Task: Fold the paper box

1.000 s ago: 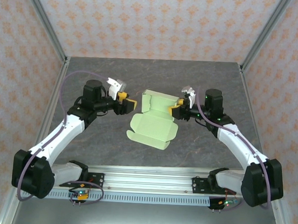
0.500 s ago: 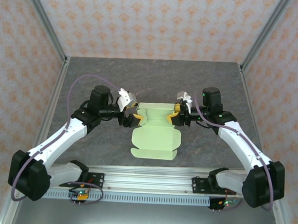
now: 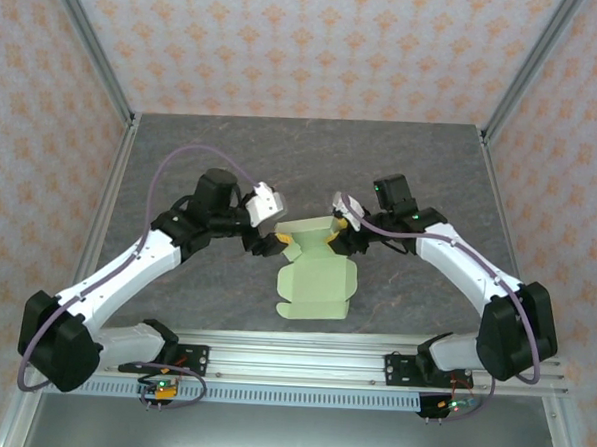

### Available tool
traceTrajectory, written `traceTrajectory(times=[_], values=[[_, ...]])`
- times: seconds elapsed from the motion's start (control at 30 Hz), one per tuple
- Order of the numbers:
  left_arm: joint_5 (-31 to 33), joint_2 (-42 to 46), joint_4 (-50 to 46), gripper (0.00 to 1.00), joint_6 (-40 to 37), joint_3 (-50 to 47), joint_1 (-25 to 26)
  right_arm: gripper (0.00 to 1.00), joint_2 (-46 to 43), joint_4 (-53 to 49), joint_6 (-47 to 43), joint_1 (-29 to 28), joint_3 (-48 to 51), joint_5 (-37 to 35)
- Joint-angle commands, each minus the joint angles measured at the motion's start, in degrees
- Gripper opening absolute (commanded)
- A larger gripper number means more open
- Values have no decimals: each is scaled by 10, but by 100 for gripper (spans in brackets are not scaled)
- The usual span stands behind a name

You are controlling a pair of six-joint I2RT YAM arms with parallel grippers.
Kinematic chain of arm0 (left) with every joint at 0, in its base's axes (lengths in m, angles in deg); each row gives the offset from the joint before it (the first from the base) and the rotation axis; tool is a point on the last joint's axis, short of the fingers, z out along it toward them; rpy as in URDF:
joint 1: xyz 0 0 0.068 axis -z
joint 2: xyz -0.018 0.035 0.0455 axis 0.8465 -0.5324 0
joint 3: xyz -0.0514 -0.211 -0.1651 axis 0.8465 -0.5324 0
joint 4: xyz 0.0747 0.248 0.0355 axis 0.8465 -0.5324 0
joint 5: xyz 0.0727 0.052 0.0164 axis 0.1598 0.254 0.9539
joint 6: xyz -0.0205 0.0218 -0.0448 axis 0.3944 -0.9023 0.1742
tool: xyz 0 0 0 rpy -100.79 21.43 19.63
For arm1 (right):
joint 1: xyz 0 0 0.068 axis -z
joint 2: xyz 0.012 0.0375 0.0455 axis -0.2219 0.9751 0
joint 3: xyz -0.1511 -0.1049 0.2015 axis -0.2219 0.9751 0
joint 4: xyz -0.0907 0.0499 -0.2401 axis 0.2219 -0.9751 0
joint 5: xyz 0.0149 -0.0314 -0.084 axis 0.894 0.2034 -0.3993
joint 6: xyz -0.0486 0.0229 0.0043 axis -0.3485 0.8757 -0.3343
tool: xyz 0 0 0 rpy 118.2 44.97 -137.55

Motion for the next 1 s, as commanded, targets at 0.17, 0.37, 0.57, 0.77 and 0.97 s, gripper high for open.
traceTrajectory(times=[0.17,0.37,0.57,0.77,0.97], values=[[-18,-91,-48,77,-104,84,11,37,-16,-5,-73,-12,-15,-32],[-44,-150,-101,75,-145,128,29,39,-11,2,-97,-12,-13,-27],[-54,-192,-84,72,-141,145,49,38,-9,-1,-110,-17,-16,-20],[-52,-221,-101,67,-156,160,67,38,-6,12,-104,-18,-11,-13],[-49,-230,-86,58,-144,164,72,39,-5,22,-99,-19,-10,-7]])
